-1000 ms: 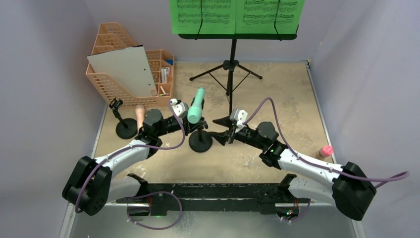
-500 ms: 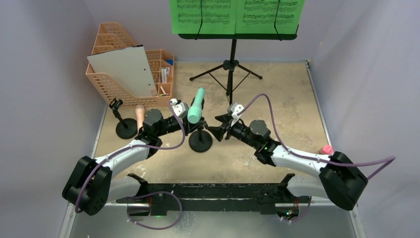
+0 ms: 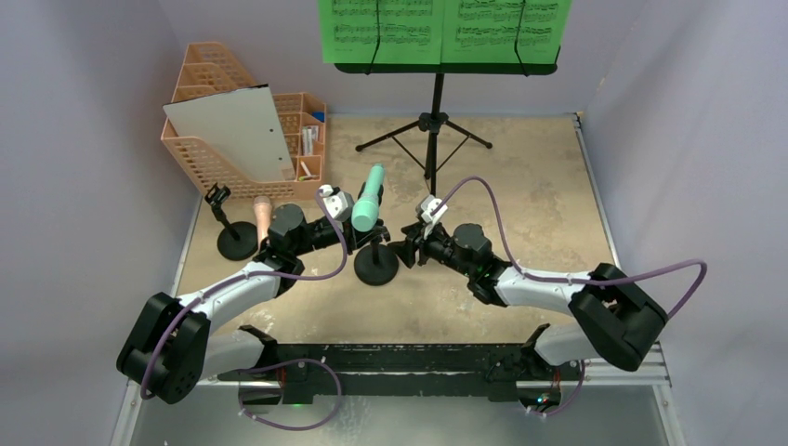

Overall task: Pack up the instrument practice props
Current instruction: Unscrew the knob on the microphone stand, then remove the microphone from the microphone stand.

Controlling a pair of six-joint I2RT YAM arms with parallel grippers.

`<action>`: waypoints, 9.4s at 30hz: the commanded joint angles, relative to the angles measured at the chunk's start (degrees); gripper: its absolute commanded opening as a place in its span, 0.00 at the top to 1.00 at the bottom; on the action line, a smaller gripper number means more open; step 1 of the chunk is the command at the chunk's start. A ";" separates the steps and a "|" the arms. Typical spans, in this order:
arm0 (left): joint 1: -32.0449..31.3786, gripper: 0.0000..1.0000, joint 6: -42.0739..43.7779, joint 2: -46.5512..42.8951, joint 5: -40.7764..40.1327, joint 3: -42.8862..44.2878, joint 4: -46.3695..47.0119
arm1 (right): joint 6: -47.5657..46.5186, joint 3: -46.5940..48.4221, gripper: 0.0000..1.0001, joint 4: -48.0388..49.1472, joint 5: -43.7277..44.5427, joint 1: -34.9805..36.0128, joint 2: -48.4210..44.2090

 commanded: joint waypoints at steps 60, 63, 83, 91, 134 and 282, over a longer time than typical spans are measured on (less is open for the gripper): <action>0.09 1.00 1.17 0.68 2.23 2.10 -0.87 | -26.03 25.04 0.62 -28.50 -42.72 -11.01 12.78; 0.09 1.00 1.16 0.99 2.48 2.28 -1.00 | -26.53 24.63 0.68 -28.28 -42.20 -10.99 11.81; 0.17 1.00 1.40 1.76 2.41 2.40 -1.13 | -25.04 14.17 0.74 -13.57 -24.15 -9.84 6.73; 0.27 1.00 1.95 1.79 1.54 2.44 -1.73 | -13.10 8.50 0.41 -6.75 -19.92 -9.85 -5.55; 0.44 0.99 2.07 -0.87 0.71 1.37 -1.76 | -1.17 16.49 1.00 4.14 -2.18 3.88 0.68; -21.03 1.00 4.62 9.19 -45.74 67.33 -109.84 | -8.66 3.86 1.00 21.87 37.57 12.02 26.41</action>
